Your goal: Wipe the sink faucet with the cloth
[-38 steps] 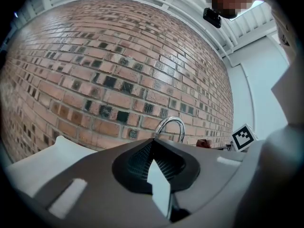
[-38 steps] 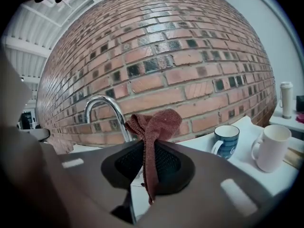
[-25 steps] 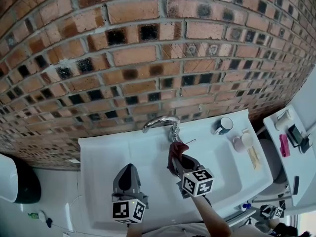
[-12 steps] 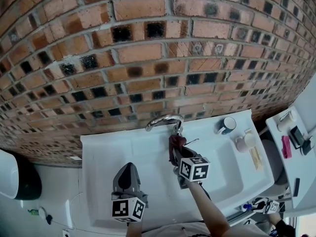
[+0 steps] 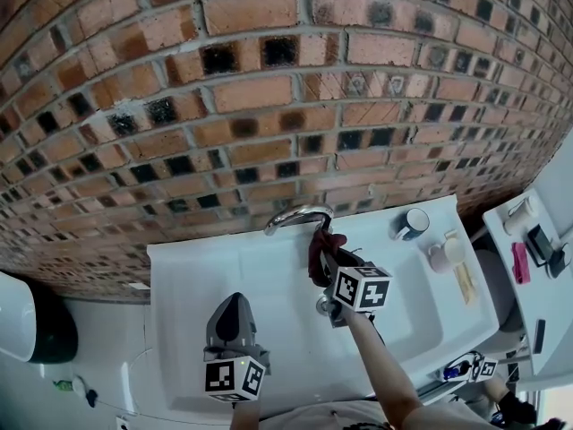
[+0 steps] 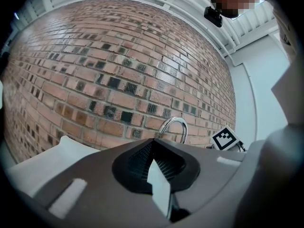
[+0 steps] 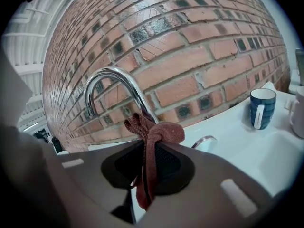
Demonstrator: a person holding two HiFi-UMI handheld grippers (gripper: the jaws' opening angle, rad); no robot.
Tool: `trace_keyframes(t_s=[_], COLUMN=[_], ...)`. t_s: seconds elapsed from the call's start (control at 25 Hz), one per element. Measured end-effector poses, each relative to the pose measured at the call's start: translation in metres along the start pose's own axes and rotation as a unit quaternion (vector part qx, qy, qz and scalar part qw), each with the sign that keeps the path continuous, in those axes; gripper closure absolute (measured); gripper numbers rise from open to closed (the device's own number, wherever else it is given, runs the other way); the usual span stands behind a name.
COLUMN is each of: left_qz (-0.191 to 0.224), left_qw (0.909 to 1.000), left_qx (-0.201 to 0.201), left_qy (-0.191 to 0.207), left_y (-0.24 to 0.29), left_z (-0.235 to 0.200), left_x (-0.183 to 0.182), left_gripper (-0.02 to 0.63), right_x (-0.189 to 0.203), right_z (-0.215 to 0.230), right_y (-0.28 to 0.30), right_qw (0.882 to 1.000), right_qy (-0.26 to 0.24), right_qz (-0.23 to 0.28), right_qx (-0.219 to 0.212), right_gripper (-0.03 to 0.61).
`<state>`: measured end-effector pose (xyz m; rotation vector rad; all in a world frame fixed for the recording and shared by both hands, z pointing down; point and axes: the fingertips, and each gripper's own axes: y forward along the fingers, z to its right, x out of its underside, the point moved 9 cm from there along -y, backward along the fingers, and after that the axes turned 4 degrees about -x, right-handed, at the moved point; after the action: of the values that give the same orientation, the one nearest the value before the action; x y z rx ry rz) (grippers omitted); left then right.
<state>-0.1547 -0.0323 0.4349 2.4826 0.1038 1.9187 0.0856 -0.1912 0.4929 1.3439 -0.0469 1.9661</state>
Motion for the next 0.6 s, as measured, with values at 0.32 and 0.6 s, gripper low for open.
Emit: trace_keyframes(t_s=[0.32, 0.6], left_qz=[0.002, 0.005], left_qw=[1.0, 0.9999], left_qx=[-0.007, -0.005], left_qy=[-0.005, -0.013], left_y=[-0.002, -0.004], left_z=[-0.001, -0.003], left_x=[-0.006, -0.004], left_gripper=[0.618, 0.618], right_x=[-0.049, -0.07], right_z=[-0.029, -0.071], right_y=[-0.017, -0.016], right_qw=[0.997, 0.991], right_qy=[-0.004, -0.02], right_qz=[0.07, 0.09], right_qx=[-0.044, -0.095], right_gripper=[0.535, 0.535])
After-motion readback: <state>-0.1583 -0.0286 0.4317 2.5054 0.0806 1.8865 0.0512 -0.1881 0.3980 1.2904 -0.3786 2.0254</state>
